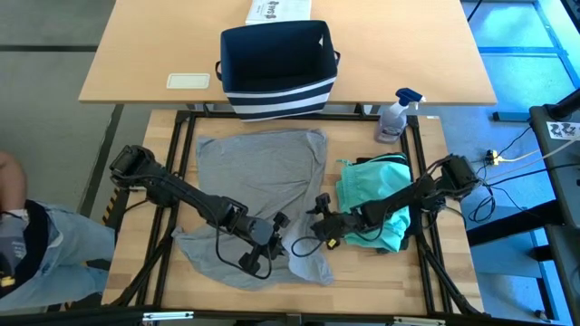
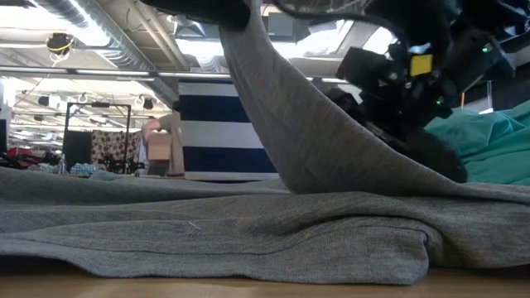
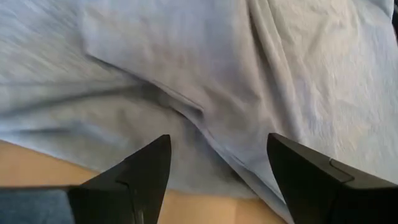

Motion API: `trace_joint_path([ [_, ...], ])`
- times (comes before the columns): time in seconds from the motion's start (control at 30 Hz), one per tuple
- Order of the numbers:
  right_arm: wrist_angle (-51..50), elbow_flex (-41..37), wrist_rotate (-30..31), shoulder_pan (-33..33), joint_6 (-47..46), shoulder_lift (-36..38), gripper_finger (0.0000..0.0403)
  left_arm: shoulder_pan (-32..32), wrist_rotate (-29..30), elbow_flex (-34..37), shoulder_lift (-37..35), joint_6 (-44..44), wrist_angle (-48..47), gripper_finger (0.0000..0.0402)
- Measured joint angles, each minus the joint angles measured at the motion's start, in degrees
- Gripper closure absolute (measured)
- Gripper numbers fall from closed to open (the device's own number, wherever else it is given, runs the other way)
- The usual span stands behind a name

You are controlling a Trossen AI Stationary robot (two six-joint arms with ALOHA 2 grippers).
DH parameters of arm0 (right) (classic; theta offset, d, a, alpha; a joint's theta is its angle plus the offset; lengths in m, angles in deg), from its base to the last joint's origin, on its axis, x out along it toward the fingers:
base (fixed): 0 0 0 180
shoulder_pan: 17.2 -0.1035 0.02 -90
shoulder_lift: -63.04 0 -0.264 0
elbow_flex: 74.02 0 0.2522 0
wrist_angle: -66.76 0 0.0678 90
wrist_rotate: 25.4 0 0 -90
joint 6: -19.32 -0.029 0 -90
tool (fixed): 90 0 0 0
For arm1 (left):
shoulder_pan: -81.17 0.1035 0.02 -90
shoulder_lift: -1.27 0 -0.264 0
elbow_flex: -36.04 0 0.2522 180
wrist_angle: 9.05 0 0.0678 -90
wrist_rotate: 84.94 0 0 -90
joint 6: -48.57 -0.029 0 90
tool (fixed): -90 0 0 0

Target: Fold Laundry from Bin

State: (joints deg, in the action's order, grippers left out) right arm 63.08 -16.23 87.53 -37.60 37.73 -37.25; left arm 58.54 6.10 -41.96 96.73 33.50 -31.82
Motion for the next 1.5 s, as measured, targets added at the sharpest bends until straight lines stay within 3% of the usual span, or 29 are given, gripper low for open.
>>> trace_joint_path([
  [0.43,10.1,0.0,3.7,-2.5,7.1,-6.3,0.0143,0.0,1.3,0.0,0.0,0.6,0.0,0.0401],
  [0.73,13.1,0.4,7.7,-4.5,6.1,-7.6,0.0226,0.0,1.2,0.0,0.0,1.2,0.0,0.0401],
  [1.13,12.4,1.1,8.0,-4.8,6.3,-7.6,0.0327,0.0,1.2,0.0,0.0,1.5,0.0,0.0401],
  [1.5,12.3,1.2,7.8,-6.0,4.7,-7.6,0.0349,0.0,1.2,0.0,0.0,1.6,0.0,0.0401],
])
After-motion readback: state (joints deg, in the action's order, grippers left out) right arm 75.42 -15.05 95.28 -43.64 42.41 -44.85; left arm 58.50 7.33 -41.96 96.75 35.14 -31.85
